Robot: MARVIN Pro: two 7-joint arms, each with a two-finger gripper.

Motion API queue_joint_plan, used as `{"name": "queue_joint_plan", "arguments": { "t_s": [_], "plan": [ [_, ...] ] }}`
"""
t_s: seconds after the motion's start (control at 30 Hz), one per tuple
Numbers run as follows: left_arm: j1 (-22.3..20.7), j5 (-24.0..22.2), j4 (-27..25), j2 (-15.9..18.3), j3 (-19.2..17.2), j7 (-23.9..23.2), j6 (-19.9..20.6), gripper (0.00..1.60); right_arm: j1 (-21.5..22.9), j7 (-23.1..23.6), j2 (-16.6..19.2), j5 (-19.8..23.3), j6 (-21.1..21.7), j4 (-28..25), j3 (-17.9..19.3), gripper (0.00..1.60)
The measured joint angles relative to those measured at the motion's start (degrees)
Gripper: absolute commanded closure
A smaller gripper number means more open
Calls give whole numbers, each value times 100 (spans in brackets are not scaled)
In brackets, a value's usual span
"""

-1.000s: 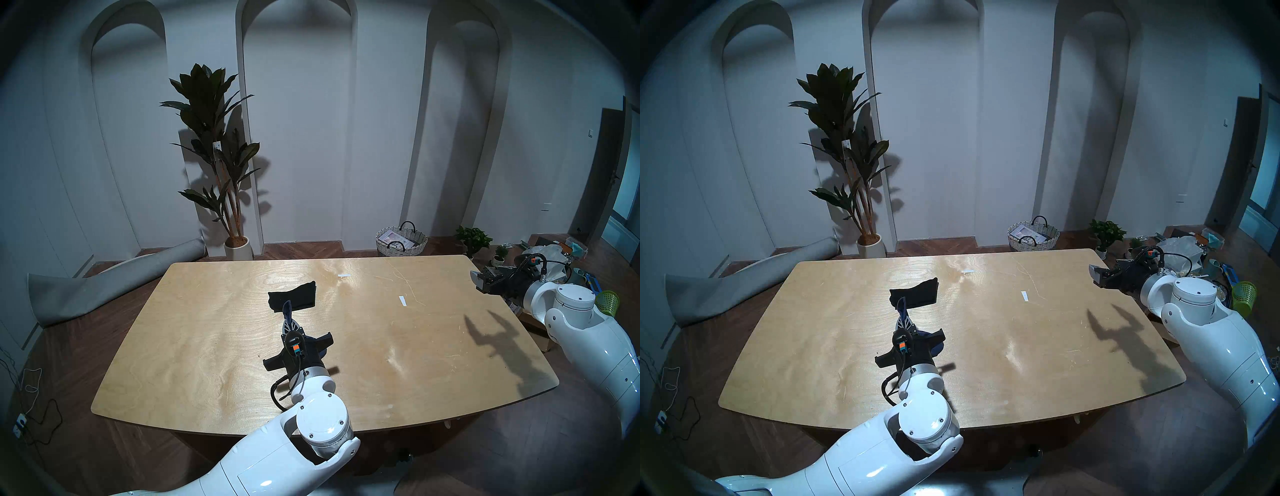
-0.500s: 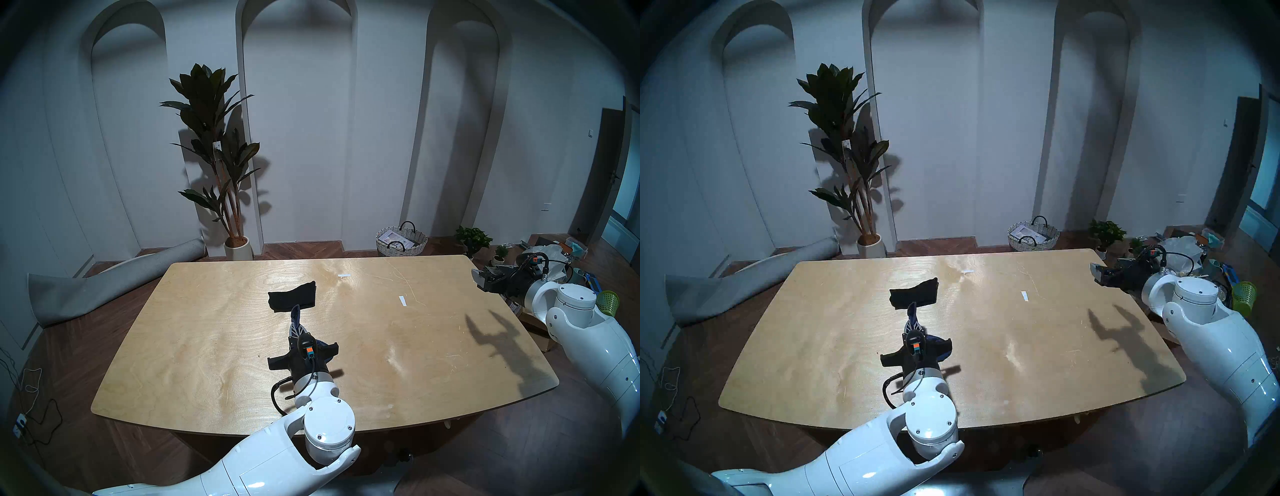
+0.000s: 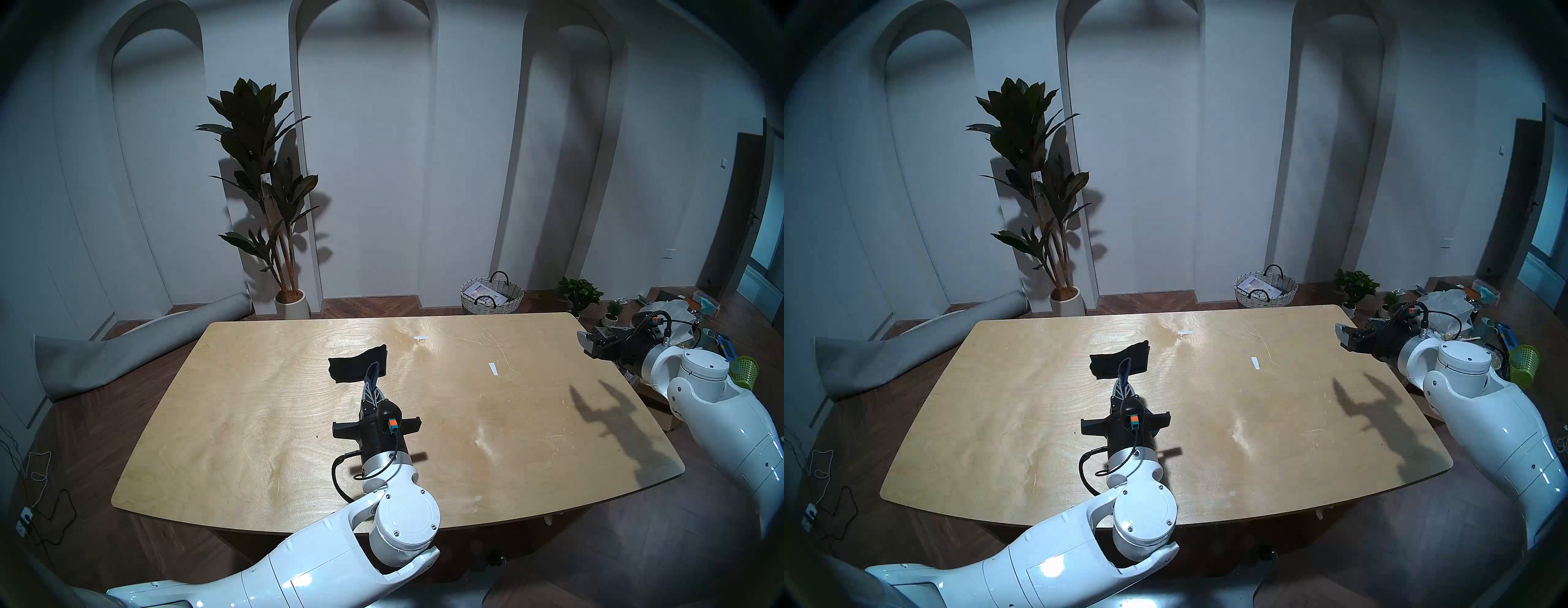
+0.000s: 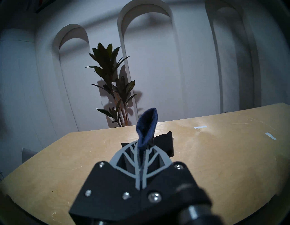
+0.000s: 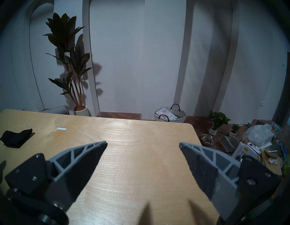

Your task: Fold socks in half once and place them neatly on the table

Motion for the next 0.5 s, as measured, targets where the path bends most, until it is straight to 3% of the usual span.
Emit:
{"name": "queue_joint_plan", "arguments": {
  "t_s": [0.5],
  "plan": [
    [-123, 235, -75, 278, 352, -200, 608, 160, 63, 36, -63, 32, -57, 190, -76, 0]
  ]
}}
